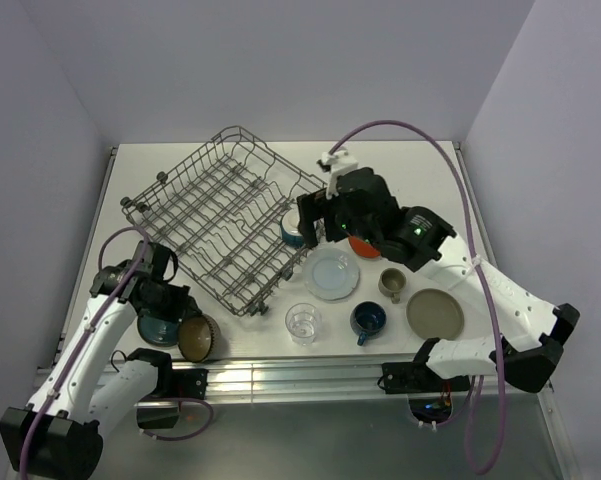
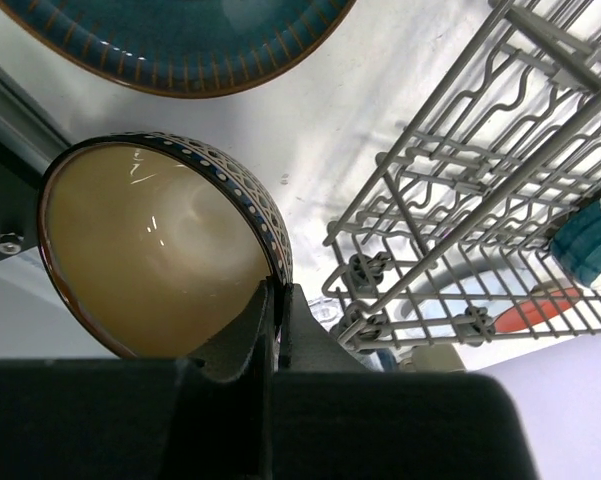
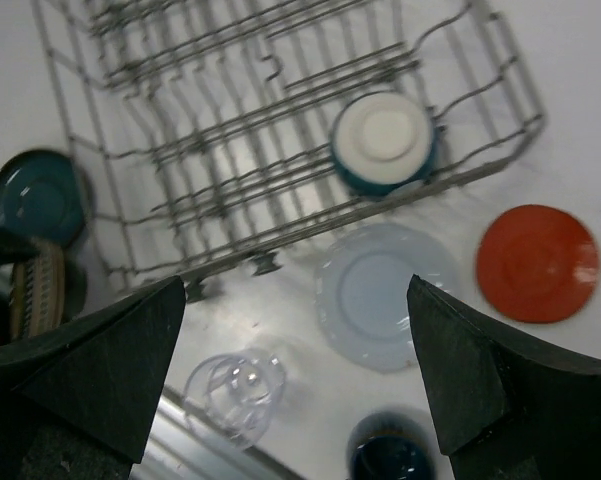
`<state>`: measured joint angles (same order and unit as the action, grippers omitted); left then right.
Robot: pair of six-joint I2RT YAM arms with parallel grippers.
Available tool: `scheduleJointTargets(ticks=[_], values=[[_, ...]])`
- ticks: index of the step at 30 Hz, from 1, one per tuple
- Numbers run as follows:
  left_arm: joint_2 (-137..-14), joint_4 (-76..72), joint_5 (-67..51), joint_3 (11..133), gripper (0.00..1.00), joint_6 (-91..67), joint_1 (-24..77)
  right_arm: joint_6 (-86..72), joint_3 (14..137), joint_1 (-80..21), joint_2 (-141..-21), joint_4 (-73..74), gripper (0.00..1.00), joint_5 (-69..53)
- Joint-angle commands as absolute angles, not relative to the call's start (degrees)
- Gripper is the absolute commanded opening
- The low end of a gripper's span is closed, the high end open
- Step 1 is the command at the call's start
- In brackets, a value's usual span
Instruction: Load the mixed dishes into the dish rack
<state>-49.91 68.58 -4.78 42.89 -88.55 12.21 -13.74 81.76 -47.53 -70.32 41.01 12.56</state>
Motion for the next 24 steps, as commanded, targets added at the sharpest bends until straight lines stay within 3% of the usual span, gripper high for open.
scheduleJointTargets(ticks=[1, 10, 24], values=[[-47.64, 71.72, -5.62, 45.26, 0.00, -86.93, 12.48, -16.69, 82.27, -52.02, -70.66, 41.14, 0.99, 4.41], [-44.21, 78.75, -7.11, 53.07, 0.00, -85.70, 12.48, -21.27, 79.98, -57.65, -72.07, 37.44, 1.00, -3.77], [-49.13, 74.01, -13.79, 73.38, 0.00, -90.34, 12.48, -23.81, 83.40, -58.89, -75.06, 30.51, 1.00, -13.79]])
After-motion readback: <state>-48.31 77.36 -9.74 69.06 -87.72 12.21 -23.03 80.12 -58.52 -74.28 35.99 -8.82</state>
